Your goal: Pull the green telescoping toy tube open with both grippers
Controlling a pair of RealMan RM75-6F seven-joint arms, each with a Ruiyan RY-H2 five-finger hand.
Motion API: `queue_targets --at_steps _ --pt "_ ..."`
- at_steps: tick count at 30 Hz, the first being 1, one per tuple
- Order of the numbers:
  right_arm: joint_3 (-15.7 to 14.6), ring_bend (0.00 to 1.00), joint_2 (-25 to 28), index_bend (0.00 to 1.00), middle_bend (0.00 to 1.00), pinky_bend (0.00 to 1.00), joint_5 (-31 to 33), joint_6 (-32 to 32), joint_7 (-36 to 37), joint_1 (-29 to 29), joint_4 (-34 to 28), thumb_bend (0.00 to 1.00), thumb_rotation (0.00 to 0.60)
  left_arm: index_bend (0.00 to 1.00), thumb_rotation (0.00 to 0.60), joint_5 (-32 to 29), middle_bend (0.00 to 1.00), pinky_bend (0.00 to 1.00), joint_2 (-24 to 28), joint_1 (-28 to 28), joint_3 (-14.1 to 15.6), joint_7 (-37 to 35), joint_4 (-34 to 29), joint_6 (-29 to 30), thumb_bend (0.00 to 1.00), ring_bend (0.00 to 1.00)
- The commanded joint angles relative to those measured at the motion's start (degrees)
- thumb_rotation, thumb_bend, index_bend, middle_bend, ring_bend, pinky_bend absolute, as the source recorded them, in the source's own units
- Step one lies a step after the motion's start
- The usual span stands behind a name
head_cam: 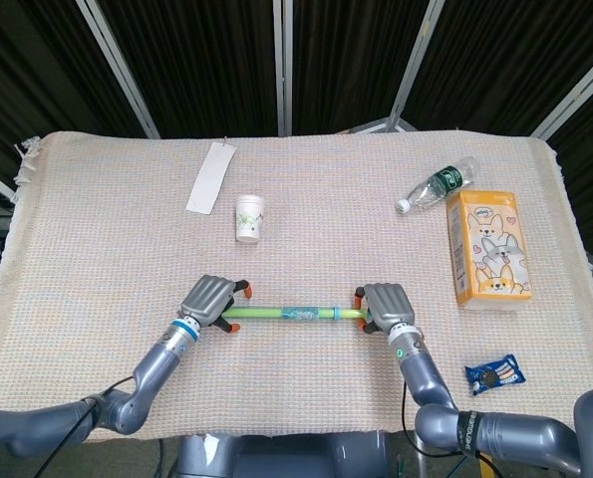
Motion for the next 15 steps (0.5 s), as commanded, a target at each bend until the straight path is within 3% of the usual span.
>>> queue_targets --at_steps 1,7,11,15 --pt "-0.02 1.00 0.01 0.66 1.00 1.00 -0.02 -0.01 0.11 0.06 0.04 0.49 0.600 0.41 0.600 -0.61 0.97 1.00 -0.32 -0.26 0.01 -0.22 0.37 -0.28 0.13 0.90" --pt "-0.14 1.00 0.07 0.66 1.00 1.00 -0.15 0.15 0.47 0.17 0.24 0.50 0.600 0.46 0.600 -1.69 0.97 1.00 -1.10 -1.18 0.05 -0.07 1.42 -0.84 0.23 0.90" --pt "-0.21 1.00 0.29 0.66 1.00 1.00 -0.14 0.28 0.69 0.22 0.29 0.50 0.600 0.56 0.600 -2.06 0.97 1.00 -1.57 -1.48 0.06 -0.17 1.59 -0.41 0.37 0.90" --pt "-0.25 1.00 0.54 0.66 1.00 1.00 -0.22 0.34 0.87 0.28 0.15 0.51 0.600 0.66 0.600 -1.52 0.97 1.00 -1.70 -1.55 0.13 -0.50 1.46 0.57 0.41 0.90"
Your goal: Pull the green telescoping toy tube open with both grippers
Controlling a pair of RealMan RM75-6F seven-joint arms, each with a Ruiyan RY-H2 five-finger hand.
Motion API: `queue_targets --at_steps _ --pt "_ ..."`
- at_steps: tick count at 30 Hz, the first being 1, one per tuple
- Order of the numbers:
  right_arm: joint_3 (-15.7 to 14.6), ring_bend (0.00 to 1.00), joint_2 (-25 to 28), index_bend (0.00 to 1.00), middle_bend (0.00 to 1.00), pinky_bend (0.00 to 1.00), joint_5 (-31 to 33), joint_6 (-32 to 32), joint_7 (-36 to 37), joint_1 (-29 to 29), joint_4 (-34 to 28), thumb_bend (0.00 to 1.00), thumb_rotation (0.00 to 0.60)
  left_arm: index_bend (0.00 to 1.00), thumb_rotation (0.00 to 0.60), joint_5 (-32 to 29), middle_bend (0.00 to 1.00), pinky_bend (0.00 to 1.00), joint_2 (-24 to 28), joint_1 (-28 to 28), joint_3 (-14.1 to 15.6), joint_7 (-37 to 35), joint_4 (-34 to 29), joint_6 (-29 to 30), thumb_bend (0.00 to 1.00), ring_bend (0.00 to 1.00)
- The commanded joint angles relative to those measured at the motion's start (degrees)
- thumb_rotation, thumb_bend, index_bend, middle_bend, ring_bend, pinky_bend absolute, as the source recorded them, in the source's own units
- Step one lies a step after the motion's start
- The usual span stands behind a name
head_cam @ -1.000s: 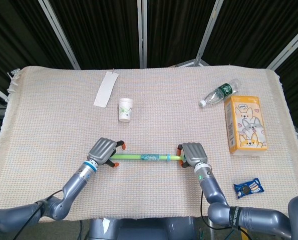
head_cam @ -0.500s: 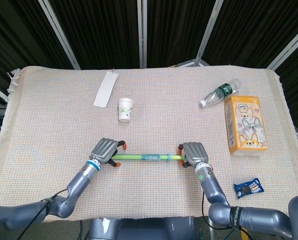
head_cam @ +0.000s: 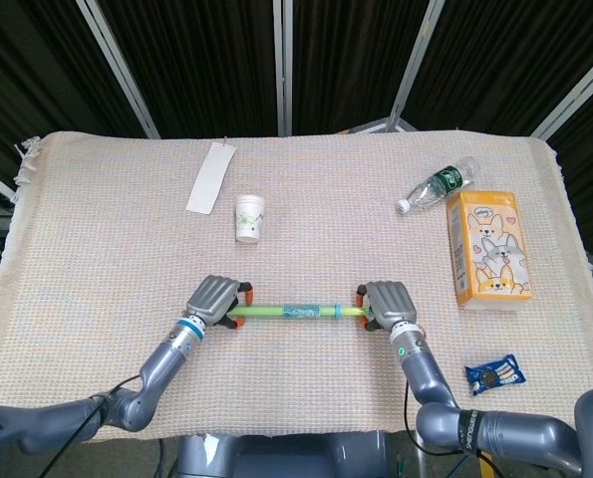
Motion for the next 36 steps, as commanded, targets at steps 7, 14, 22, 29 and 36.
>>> queue_targets --at_steps 7,14,22,29,36 --pt "-0.21 1.00 0.41 0.66 1.00 1.00 -0.27 0.17 0.47 -0.01 -0.41 0.51 0.600 0.76 0.600 1.12 0.97 1.00 0.21 0.06 0.31 -0.76 -0.41 1.84 0.48 0.90" --pt "-0.11 1.00 1.48 0.66 1.00 1.00 -0.99 0.58 1.51 -0.40 -0.93 0.52 0.600 0.83 0.600 0.45 0.97 1.00 0.99 0.18 0.75 -0.24 -0.18 2.27 0.52 0.90" --pt "-0.25 1.00 3.94 0.66 1.00 1.00 -1.67 0.76 3.04 -1.43 -1.52 0.52 0.600 0.85 0.600 -0.18 0.97 1.00 2.96 0.99 1.25 -0.48 0.03 2.86 0.52 0.90" --pt "-0.79 1.00 6.26 0.67 1.00 1.00 -3.06 0.51 4.94 -2.69 -1.90 0.52 0.600 0.85 0.600 -0.68 0.97 1.00 4.98 2.00 1.75 -1.57 0.86 3.07 0.53 0.90" --pt "-1.04 1.00 8.11 0.67 1.00 1.00 -4.64 0.40 6.49 -3.58 -2.15 0.52 0.600 0.85 0.600 -0.89 0.97 1.00 6.46 2.75 2.16 -2.82 2.36 2.95 0.53 0.90"
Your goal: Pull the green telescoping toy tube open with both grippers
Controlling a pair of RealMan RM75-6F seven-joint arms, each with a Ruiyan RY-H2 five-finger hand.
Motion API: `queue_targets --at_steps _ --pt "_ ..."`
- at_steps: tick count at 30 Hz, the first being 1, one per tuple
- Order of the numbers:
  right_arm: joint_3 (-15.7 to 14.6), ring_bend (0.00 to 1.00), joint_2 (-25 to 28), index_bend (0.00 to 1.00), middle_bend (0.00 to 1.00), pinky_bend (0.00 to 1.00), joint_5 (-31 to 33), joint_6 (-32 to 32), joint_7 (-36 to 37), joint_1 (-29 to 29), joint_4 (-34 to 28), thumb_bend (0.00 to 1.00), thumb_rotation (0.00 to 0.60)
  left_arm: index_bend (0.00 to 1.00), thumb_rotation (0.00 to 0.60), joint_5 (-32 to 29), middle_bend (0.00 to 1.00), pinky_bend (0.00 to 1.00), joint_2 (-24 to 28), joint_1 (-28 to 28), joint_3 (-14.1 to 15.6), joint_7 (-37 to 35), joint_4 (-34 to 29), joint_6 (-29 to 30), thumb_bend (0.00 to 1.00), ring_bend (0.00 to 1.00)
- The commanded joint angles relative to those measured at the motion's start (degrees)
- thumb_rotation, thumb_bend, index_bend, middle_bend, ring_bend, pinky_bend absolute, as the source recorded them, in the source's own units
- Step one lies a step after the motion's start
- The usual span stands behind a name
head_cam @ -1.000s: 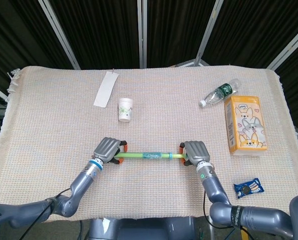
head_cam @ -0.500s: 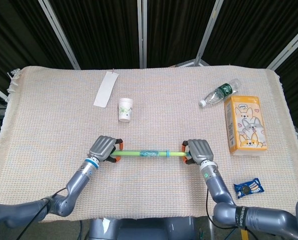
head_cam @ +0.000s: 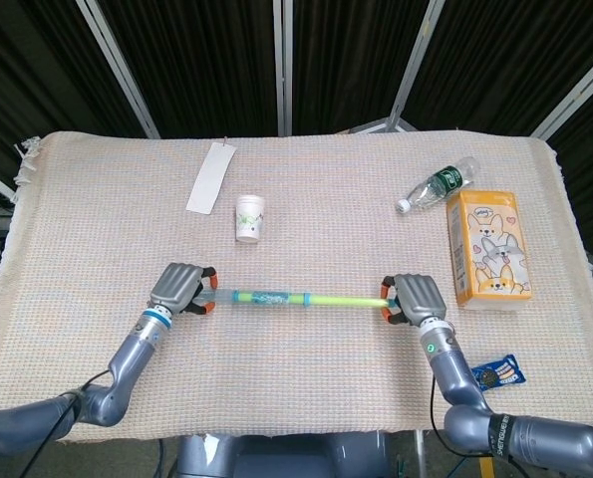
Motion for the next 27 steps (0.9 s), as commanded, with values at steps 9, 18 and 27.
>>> queue_targets --at_steps 9,18,27 --pt "0.28 1.00 3.38 0.67 1.00 1.00 -2.06 0.32 2.25 -1.36 -0.09 0.52 0.600 0.85 0.600 0.19 0.97 1.00 3.32 1.56 0.60 -2.83 2.33 -0.14 0.53 0.90" --pt "0.44 1.00 4.76 0.67 1.00 1.00 -2.59 0.51 3.44 -2.18 0.12 0.52 0.600 0.85 0.600 0.25 0.97 1.00 4.75 2.28 0.70 -4.01 3.19 -0.05 0.53 0.90" --pt "0.37 1.00 5.11 0.66 1.00 1.00 -3.10 0.33 3.90 -2.55 0.48 0.52 0.600 0.85 0.600 0.30 0.97 1.00 5.42 2.55 0.74 -4.30 4.06 -0.09 0.53 0.90"
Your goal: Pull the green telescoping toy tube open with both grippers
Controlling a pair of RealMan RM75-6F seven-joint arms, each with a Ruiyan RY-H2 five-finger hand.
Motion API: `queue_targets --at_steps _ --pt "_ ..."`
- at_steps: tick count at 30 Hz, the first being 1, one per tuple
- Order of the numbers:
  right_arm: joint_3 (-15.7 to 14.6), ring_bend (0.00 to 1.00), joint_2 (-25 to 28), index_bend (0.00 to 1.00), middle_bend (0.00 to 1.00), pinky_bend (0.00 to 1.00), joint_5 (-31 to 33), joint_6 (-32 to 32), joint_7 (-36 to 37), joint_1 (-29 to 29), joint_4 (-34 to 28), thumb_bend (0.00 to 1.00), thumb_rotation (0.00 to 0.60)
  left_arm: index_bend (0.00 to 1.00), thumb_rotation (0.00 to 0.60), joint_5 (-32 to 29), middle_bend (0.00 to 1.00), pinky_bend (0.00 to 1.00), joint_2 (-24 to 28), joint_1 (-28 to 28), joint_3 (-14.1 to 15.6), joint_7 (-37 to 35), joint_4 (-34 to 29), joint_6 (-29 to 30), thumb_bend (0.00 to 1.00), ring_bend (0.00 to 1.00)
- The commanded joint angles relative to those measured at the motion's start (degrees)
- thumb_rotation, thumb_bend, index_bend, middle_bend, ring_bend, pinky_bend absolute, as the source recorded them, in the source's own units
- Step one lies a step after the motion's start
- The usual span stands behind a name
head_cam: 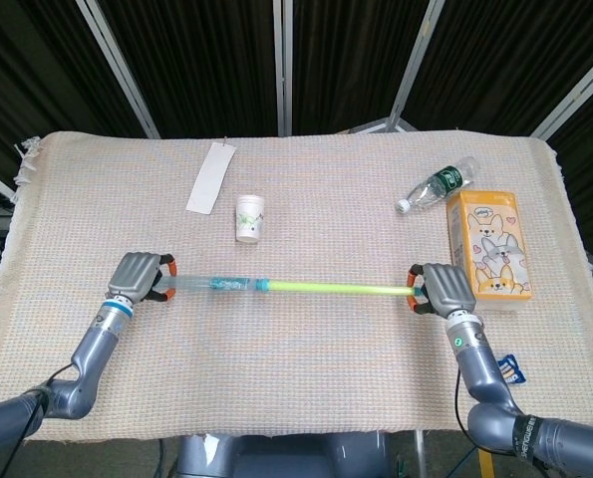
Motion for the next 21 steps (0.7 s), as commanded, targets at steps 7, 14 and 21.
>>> queue_targets --at_steps 7,14,21 --pt "0.07 1.00 0.10 0.66 1.00 1.00 0.43 -0.51 0.21 -0.11 0.34 0.52 0.600 0.85 0.600 -0.09 0.97 1.00 -0.29 0.28 0.11 -0.25 1.36 -0.05 0.53 0.90" --pt "-0.01 1.00 -0.17 0.57 1.00 1.00 0.26 -1.03 0.61 -0.15 0.76 0.38 0.600 0.79 0.600 0.86 0.96 1.00 -0.50 0.28 0.24 -1.25 1.60 -0.21 0.49 0.89" --pt "-0.51 1.00 -1.20 0.07 1.00 1.00 -2.15 -0.44 1.49 -0.75 1.86 0.00 0.600 0.05 0.600 3.55 0.92 1.00 1.21 1.17 0.42 -4.00 -0.69 1.53 0.00 0.88"
